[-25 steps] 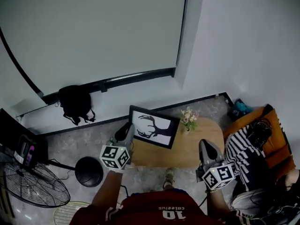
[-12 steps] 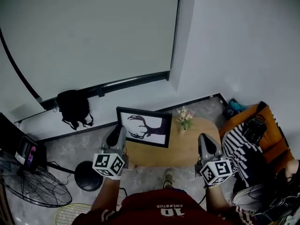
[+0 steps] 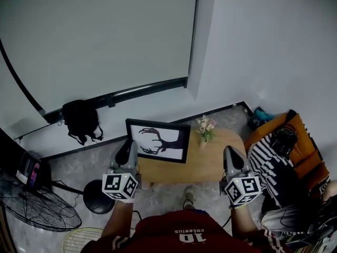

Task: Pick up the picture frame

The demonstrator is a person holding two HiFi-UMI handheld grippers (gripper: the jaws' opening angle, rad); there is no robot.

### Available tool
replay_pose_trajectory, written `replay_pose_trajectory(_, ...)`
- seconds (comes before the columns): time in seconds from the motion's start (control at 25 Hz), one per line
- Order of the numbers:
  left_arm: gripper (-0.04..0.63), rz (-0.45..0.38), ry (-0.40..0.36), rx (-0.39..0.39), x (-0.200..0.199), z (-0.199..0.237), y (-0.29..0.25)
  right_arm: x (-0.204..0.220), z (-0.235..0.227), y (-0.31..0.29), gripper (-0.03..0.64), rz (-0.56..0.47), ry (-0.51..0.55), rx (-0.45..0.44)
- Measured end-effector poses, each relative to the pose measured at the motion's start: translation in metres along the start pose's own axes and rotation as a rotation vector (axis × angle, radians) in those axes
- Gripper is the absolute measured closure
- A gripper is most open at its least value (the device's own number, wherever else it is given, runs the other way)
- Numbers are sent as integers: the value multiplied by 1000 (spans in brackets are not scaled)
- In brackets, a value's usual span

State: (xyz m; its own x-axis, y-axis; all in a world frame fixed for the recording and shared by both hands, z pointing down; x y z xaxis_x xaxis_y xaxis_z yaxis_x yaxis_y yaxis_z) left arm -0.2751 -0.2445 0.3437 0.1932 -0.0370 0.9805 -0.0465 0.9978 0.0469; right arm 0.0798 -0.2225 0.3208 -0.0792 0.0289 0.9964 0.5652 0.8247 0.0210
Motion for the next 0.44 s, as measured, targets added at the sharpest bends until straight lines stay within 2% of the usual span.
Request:
replay_pose_trajectory(0.24, 520, 3, -48, -15, -4, -1, 2, 0, 5, -4, 615, 8, 9, -17)
replay_pose_trajectory(0.44, 520, 15, -46, -17, -2, 0, 1, -2, 10, -8, 615, 10, 17, -34)
Point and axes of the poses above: the fingertips, and each gripper's own axes: y backward along the fingers, z to its left, x out of its underside, the point moved 2 cm from there along y, backward along the fingers, and after that the axes turned 14 degrees about -x, right-handed, at the moved point
